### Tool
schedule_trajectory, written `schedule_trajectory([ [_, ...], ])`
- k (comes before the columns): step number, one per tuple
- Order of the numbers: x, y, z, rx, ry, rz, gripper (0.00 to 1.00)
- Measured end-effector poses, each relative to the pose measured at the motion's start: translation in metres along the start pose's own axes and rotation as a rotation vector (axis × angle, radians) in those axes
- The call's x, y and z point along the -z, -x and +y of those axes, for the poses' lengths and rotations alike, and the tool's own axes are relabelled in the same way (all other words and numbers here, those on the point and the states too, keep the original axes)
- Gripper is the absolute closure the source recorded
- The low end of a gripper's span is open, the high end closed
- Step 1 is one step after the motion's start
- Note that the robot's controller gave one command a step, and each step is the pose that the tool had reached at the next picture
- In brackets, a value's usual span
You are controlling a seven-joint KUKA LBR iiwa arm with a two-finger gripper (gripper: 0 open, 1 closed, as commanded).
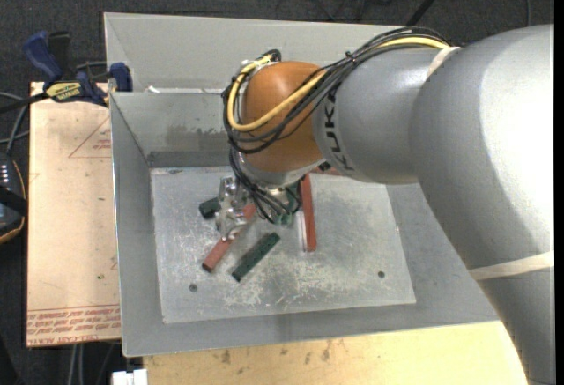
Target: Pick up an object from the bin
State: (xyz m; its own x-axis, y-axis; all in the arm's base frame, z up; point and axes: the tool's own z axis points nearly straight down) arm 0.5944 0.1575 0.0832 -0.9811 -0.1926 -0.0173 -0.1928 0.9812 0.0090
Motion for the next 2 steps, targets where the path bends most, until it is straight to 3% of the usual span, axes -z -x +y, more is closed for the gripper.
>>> schedule_trajectory([
  [1,0.000,0.000,0.000,0.000,0.000,0.000,1.00],
  [2,0.001,-0.011,-0.006,0.140,0.004,-0.023,1.00],
])
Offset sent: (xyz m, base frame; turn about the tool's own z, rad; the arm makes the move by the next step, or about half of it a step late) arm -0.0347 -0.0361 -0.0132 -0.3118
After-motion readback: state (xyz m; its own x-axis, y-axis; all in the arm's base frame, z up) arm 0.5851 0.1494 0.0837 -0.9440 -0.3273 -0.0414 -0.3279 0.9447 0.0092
